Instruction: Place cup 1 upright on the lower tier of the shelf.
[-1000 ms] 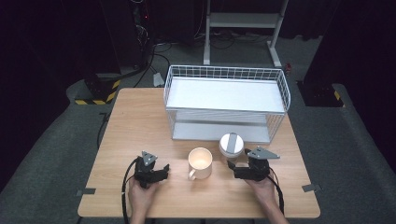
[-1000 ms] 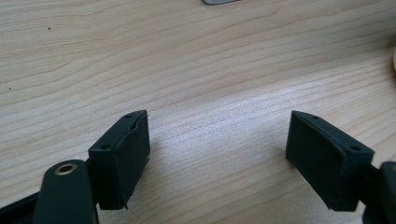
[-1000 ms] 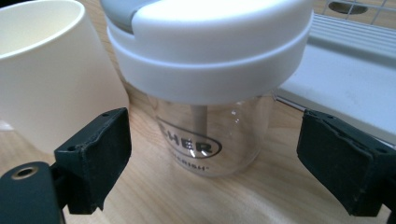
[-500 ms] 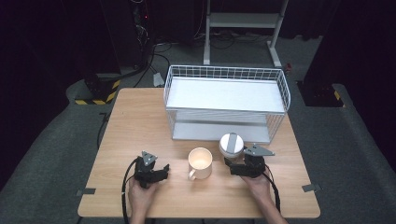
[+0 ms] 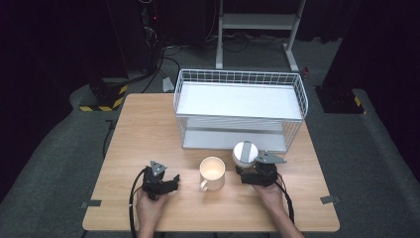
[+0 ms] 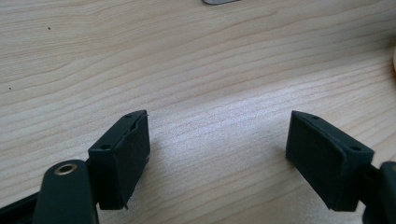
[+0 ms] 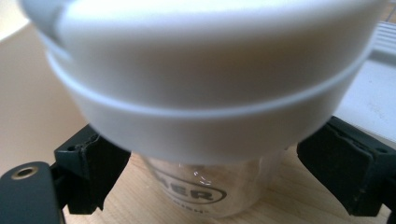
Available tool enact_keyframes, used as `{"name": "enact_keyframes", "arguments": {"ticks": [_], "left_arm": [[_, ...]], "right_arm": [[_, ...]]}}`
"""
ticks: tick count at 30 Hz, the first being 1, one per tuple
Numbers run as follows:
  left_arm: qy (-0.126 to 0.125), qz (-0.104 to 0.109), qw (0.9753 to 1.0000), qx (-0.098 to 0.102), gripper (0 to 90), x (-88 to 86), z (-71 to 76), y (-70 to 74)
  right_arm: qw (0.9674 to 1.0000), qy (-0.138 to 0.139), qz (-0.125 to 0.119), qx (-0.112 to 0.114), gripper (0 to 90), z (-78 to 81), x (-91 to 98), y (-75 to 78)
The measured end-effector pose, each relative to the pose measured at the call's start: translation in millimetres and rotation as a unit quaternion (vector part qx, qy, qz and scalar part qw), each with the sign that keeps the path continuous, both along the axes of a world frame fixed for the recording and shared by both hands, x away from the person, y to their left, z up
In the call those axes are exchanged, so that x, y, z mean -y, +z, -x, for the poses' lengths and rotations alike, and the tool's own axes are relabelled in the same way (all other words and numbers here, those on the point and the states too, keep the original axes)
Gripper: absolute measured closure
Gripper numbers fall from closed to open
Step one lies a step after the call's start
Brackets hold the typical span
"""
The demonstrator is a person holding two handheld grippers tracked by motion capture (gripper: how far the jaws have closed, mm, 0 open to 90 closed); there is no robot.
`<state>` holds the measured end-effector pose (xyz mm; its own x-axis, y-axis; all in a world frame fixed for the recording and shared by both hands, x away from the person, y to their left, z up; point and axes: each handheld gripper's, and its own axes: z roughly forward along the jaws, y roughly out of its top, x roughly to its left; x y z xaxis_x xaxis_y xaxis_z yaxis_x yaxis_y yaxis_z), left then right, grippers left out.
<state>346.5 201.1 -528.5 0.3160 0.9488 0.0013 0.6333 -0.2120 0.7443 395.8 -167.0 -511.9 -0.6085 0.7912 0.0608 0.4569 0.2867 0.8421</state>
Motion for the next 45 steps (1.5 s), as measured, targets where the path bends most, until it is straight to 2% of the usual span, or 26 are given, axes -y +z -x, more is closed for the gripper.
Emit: {"name": "enact_keyframes", "arguments": {"ticks": [2,10,18,22,45], "left_arm": [[0.000,0.000,1.0000,0.000,22.0,0.0,0.0,0.0],[0.000,0.000,1.0000,0.000,22.0,0.0,0.0,0.0],[0.000,0.000,1.0000,0.000,22.0,0.0,0.0,0.0],[0.000,0.000,1.0000,0.000,21.9,0.0,0.0,0.0],[0.000,0.000,1.0000,0.000,21.8,0.0,0.0,0.0]], "right_arm": [[1.0000,-0.004,-0.003,-0.004,9.9,-0.8,-1.7,0.3],[0.9999,-0.005,0.007,0.005,10.2,-4.0,-6.3,4.0],[0.9994,-0.002,0.025,0.024,15.4,-2.8,-11.1,6.9],[0.9992,0.000,0.025,0.030,17.9,-2.0,-12.6,6.8],[0.9994,0.001,0.020,0.030,18.4,-1.5,-6.9,9.2]]}}
